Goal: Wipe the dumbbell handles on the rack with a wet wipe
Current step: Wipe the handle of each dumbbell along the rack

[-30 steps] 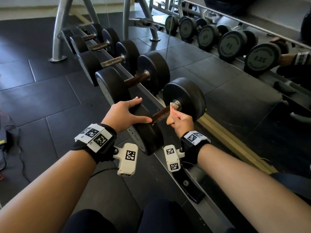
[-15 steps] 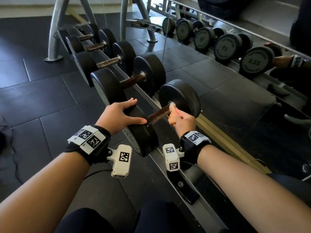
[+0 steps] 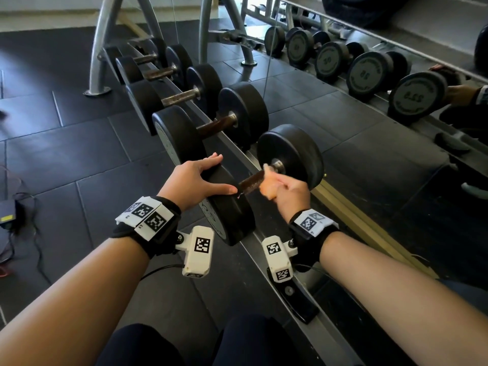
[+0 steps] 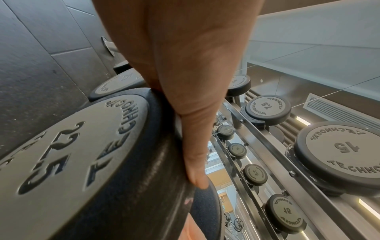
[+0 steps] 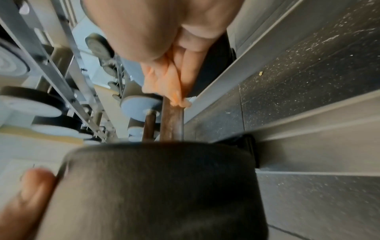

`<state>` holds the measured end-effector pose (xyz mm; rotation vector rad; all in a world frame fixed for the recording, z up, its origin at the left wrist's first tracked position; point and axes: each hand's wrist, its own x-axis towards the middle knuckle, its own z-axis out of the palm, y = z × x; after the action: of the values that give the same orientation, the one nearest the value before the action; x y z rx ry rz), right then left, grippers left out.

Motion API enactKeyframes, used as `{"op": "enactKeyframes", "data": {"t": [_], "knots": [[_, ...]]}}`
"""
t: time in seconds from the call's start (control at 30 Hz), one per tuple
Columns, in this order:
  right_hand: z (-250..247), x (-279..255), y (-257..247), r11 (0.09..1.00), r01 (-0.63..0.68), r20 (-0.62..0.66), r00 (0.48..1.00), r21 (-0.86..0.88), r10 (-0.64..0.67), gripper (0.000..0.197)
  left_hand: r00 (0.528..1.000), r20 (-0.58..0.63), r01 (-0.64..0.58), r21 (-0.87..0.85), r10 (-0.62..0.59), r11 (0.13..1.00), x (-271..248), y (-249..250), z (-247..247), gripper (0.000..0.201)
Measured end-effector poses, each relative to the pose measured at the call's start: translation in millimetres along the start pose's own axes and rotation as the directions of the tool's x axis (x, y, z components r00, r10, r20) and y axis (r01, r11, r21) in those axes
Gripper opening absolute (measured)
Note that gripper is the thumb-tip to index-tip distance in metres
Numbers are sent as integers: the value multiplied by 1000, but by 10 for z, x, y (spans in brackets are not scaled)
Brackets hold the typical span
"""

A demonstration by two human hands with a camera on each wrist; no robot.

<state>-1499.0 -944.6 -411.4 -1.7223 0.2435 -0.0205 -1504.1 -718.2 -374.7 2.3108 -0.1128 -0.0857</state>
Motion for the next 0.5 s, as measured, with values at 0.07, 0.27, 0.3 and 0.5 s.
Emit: {"op": "enactKeyframes", "data": {"t": [0.07,0.27,0.3,0.5], "knots": [[-19,54,-21,999,-26,-85,996,-30,23,31,1000,-3,-1,-8,1,1000,3,-10,-2,90],[204,-64,66,988,34,79,997,-154,-22,31,1000,-11,-2,-13,2,1000,4,-11,-2,90],[220,-92,90,988,60,119,992,-139,-43,30,1000,-11,-2,-12,2,1000,4,-13,1,90],[186,-125,63,963,156,300,950,-221,-85,22,1000,-2,3,9,-3,1000,5,5,-2,90]]}}
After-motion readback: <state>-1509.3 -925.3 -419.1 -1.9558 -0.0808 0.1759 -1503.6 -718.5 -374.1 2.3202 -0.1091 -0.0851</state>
